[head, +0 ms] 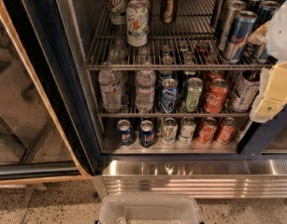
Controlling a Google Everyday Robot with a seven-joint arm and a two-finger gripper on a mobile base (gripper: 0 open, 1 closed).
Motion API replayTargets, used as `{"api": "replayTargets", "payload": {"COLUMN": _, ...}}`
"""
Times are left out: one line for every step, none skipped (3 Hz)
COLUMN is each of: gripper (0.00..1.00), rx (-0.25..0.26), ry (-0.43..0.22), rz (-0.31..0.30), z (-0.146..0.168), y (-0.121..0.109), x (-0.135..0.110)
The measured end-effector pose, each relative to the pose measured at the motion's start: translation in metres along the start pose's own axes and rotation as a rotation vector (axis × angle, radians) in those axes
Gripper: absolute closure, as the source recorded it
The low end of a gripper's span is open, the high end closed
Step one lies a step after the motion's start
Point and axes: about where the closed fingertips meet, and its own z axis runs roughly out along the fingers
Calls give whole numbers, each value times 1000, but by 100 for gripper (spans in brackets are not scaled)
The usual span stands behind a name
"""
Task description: Pick orange can from top shelf of fridge
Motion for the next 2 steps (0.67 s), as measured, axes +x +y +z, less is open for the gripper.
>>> {"api": "replayTargets", "payload": {"gripper": 0, "rx": 0, "ry": 0, "rz": 0, "z": 0, "y": 0, "x": 0}}
{"api": "replayTargets", "payload": {"gripper": 0, "rx": 49, "ry": -56, "rz": 11, "z": 3, "y": -18, "x": -11}}
